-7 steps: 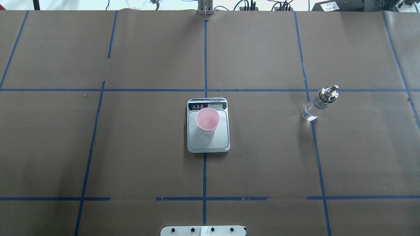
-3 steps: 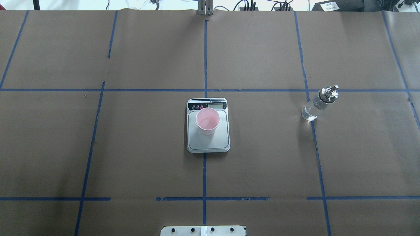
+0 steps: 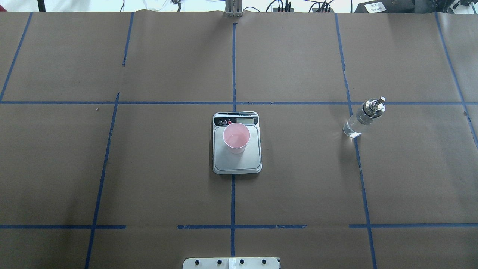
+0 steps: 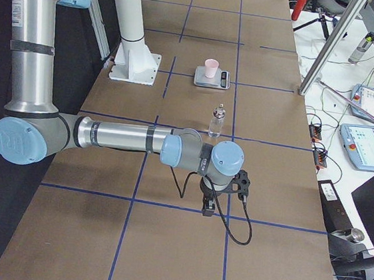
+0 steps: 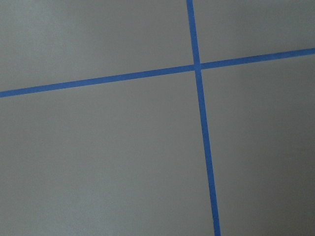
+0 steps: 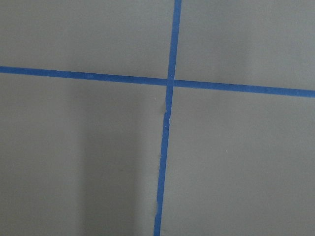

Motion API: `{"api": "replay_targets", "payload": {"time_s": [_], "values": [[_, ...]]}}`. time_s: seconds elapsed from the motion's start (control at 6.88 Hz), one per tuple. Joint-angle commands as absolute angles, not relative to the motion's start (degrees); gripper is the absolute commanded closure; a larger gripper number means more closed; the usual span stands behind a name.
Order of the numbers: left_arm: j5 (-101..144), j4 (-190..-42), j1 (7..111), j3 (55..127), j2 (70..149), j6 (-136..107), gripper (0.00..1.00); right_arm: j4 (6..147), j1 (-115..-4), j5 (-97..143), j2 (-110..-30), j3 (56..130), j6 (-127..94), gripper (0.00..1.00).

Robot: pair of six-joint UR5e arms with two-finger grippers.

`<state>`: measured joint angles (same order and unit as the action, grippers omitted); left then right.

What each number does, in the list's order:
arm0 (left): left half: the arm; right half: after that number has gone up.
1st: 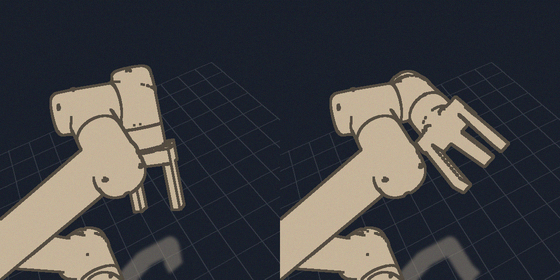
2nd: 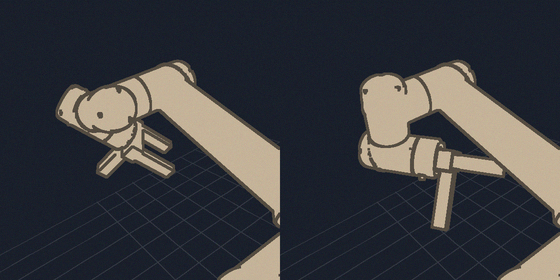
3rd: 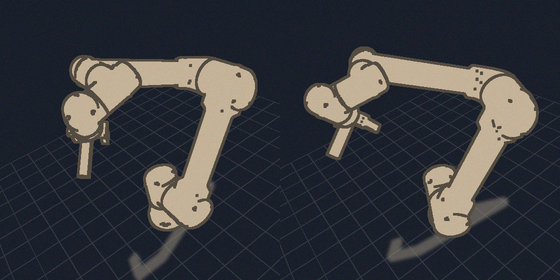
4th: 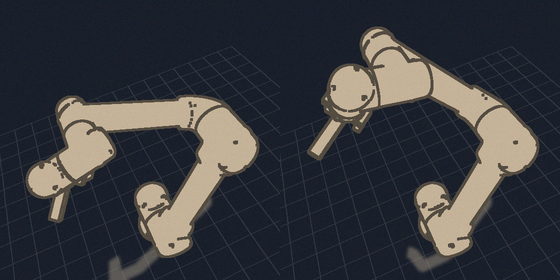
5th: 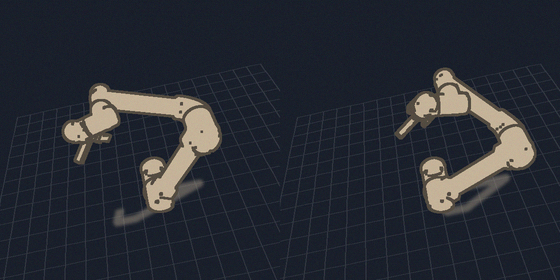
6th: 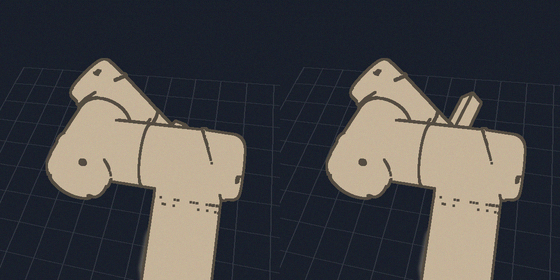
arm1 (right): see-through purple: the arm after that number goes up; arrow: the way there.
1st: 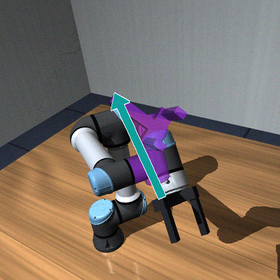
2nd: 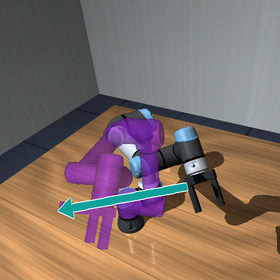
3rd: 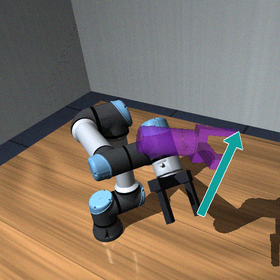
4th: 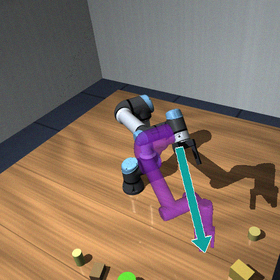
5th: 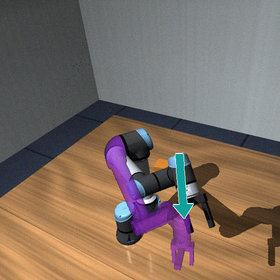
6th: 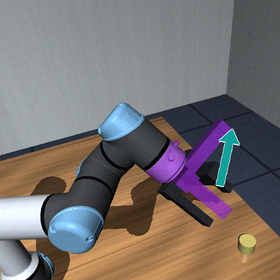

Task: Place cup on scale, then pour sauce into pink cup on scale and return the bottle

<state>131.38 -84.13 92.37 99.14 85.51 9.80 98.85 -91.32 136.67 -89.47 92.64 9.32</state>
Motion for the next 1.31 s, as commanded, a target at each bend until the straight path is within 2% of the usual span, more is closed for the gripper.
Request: {"api": "replay_targets", "payload": {"time_s": [0.0,1.16], "values": [[131.4,-84.11,92.37,99.14,85.52,9.76,0.0,98.88,-91.32,136.67,-89.47,92.64,9.32,0.0],[133.24,-88.33,92.37,98.96,85.52,9.58,0.0,98.79,-91.32,136.67,-89.03,92.46,9.32,0.0]]}}
